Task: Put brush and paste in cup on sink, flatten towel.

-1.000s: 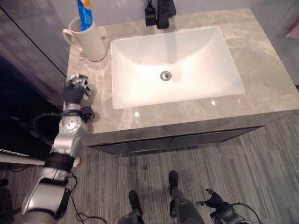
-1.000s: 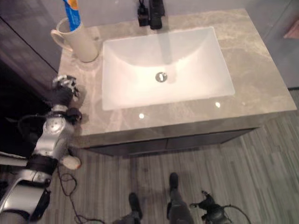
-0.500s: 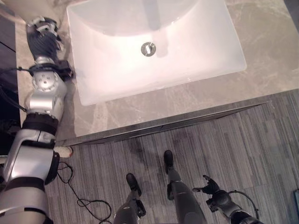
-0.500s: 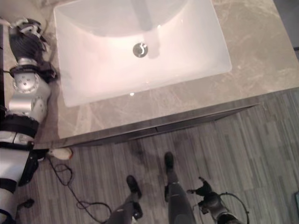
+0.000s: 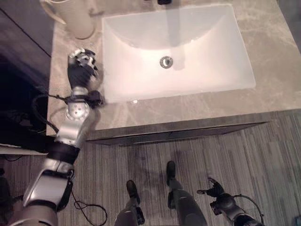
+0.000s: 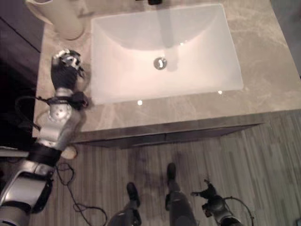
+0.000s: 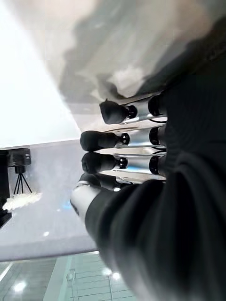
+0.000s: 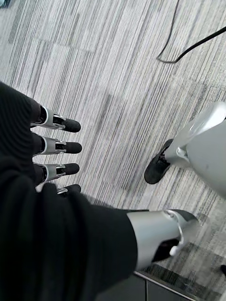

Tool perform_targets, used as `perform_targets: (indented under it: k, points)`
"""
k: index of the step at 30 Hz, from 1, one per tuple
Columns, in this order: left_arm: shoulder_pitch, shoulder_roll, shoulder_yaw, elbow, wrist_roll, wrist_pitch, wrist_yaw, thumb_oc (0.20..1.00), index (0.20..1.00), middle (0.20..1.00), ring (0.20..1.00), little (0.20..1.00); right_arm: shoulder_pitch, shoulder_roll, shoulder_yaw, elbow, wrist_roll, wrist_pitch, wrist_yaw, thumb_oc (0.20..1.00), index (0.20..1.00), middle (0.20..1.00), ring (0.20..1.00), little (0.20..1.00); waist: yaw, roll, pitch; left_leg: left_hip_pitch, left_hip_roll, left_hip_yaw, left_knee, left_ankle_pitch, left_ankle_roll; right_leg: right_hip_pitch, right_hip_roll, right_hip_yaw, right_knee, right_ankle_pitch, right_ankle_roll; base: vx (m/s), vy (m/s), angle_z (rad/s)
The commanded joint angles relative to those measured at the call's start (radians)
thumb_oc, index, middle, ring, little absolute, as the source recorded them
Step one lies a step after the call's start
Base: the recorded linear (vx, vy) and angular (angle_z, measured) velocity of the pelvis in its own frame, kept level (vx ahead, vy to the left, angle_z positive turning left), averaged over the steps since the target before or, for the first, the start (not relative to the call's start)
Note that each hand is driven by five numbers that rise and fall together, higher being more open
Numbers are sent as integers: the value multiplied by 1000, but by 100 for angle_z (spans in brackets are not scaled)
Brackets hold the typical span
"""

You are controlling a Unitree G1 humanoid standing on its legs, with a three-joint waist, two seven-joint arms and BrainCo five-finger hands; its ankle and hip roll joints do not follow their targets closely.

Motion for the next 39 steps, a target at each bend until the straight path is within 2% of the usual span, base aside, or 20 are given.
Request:
perform_targets:
  k: [1,4,7,11,19,24,32,36,38,39]
  points:
    - [34,-10,58,-33,23,-58,-48,200,200,200,200,200,54,-1,-18,36,-3,10,5,1000,1000,1000,1000,1000,-2,-34,-65,33,-14,9,5,10,-37,40,-37,32,98,-81,90,13,58,7]
    - [136,-23,100,-98,16,-62,-79,200,200,200,200,200,61,3,-31,33,-7,10,19,1000,1000,1000,1000,1000,7,-45,-83,68,-23,7,5,-6,-22,71,-38,46,95,-81,91,44,86,9]
    - [317,-57,187,-252,63,-76,-116,200,200,200,200,200,85,28,-60,23,0,5,47,1000,1000,1000,1000,1000,24,-59,-117,144,-45,14,5,-39,7,131,-41,85,100,-89,98,75,149,-11]
    - [414,-84,247,-331,78,-92,-138,200,200,200,200,200,100,41,-63,19,-9,-2,63,1000,1000,1000,1000,1000,34,-59,-138,186,-55,20,5,-54,21,165,-39,96,99,-98,97,28,54,-9]
    - [542,-146,298,-480,142,-128,-152,200,200,200,200,200,139,52,-70,-9,-4,-26,91,1000,1000,1000,1000,1000,48,-69,-163,261,-53,30,5,-68,31,219,-28,103,128,-136,91,23,-20,-10]
    - [565,-185,291,-469,133,-134,-154,200,200,200,200,200,146,29,-49,-26,-13,-38,106,1000,1000,1000,1000,1000,55,-71,-153,284,-44,28,9,-51,25,234,-13,102,142,-159,77,-5,-79,-6]
    - [541,-193,230,-476,146,-125,-156,200,200,200,200,200,146,-35,-43,-66,-23,-46,85,1000,1000,1000,1000,1000,61,-79,-91,204,-16,-1,132,-19,-3,246,13,99,95,-155,46,-59,-138,2]
    - [509,-226,215,-493,104,-126,-132,200,200,200,200,200,138,-43,-48,-90,-4,-47,56,1000,1000,1000,1000,1000,65,-93,-31,130,-19,-39,277,-31,-6,250,29,98,100,-169,22,-47,-162,3]
    - [499,-219,212,-496,124,-120,-120,200,200,200,200,200,141,-37,-47,-109,6,-49,45,1000,1000,1000,1000,1000,71,-93,-23,104,-29,-52,235,-34,2,255,32,97,102,-178,25,58,-46,0]
    - [498,-210,217,-503,142,-119,-103,200,200,200,200,200,149,-30,-51,-145,14,-52,32,1000,1000,1000,1000,1000,76,-96,-26,29,-25,-57,169,14,3,264,24,99,100,-180,33,154,51,3]
